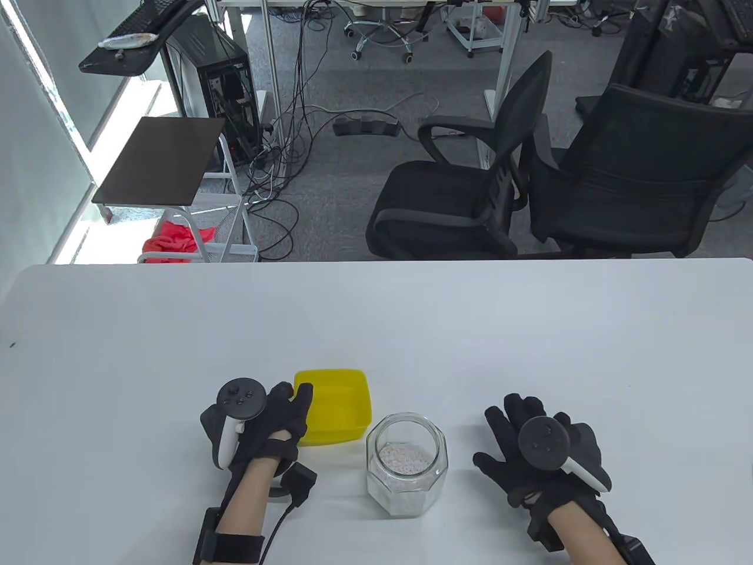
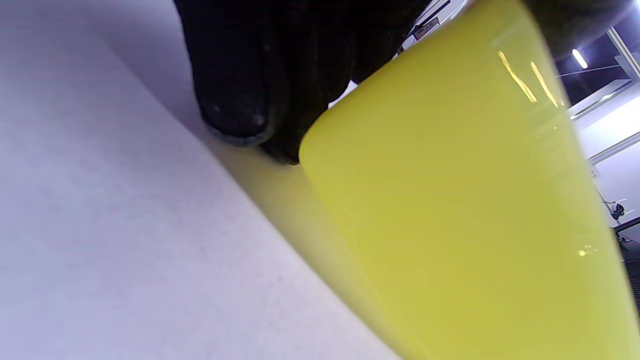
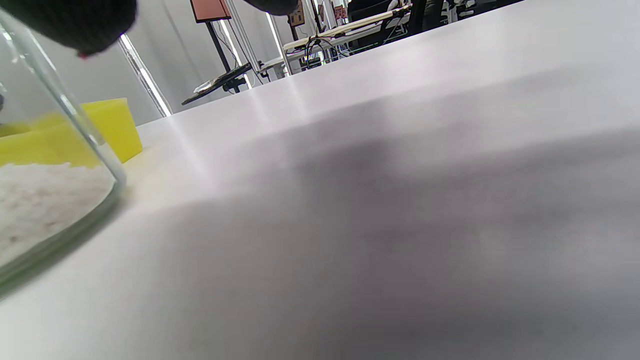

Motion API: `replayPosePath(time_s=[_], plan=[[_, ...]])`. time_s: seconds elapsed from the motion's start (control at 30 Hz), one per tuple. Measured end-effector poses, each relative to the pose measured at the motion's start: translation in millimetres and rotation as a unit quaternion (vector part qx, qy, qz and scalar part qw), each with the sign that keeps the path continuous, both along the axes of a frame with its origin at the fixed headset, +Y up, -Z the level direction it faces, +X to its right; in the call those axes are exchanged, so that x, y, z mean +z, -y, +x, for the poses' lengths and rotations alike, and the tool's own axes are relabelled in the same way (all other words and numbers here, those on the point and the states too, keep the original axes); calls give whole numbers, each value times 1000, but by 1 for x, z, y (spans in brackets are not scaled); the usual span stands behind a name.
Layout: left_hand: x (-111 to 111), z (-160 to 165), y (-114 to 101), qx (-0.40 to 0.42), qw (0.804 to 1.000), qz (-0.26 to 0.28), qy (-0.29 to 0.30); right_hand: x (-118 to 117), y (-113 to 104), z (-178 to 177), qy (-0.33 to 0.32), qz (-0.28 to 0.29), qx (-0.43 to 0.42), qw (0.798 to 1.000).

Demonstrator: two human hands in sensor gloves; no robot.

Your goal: Pour rice from plastic food container into glass jar

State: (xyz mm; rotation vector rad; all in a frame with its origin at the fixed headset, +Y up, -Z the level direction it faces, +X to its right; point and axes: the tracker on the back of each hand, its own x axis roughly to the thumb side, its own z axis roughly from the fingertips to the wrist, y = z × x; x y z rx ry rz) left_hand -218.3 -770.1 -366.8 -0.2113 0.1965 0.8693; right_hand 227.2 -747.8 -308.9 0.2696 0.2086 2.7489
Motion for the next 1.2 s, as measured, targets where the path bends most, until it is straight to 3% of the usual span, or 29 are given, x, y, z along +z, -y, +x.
replayPosePath(time_s=[0.27, 0.4, 0.67, 0.93, 1.03, 1.13, 1.2], plan=[[3, 0, -4, -53, 997, 60, 0, 1, 1, -4, -12, -1, 5, 1000], [9, 9, -21, -120, 986, 109, 25, 3, -2, -8, -21, 8, 13, 1000], [49, 33, -62, -266, 926, 258, 77, 4, -7, -9, -31, 25, 2, 999], [80, 29, -54, -428, 865, 224, 133, 9, -11, -18, -50, 44, 12, 998], [83, 23, -42, -433, 867, 187, 163, 11, -11, -23, -58, 50, 20, 997], [85, 16, -32, -388, 895, 136, 173, 12, -9, -28, -66, 46, 20, 997], [85, 15, -26, -375, 903, 102, 182, 11, -7, -30, -71, 42, 25, 996]])
